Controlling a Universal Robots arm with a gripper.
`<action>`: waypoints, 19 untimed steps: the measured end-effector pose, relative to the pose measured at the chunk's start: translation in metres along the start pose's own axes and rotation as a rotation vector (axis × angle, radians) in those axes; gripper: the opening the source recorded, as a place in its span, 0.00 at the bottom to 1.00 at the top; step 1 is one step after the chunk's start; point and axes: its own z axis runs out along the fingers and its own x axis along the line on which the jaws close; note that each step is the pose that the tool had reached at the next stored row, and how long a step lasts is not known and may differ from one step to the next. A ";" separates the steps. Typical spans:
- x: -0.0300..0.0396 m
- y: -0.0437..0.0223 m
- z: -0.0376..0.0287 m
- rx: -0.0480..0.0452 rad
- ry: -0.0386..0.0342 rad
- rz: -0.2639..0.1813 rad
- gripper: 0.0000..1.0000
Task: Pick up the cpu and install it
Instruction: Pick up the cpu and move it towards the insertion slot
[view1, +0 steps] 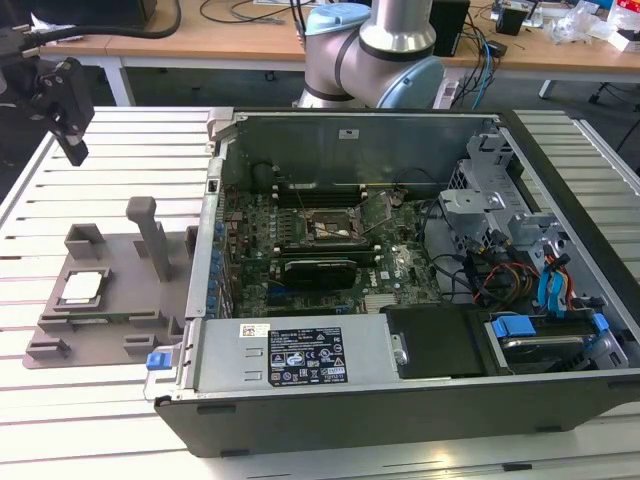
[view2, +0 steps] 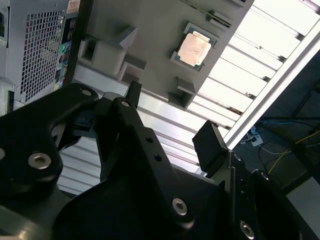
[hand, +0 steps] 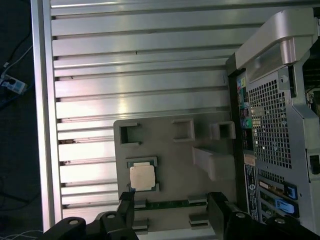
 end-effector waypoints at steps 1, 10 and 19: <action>0.0007 0.0000 0.0008 -0.0001 0.0001 0.000 0.69; 0.0020 -0.0003 0.0040 0.0000 0.0000 0.000 0.69; 0.0052 -0.0007 0.0087 0.0000 0.0000 0.000 0.69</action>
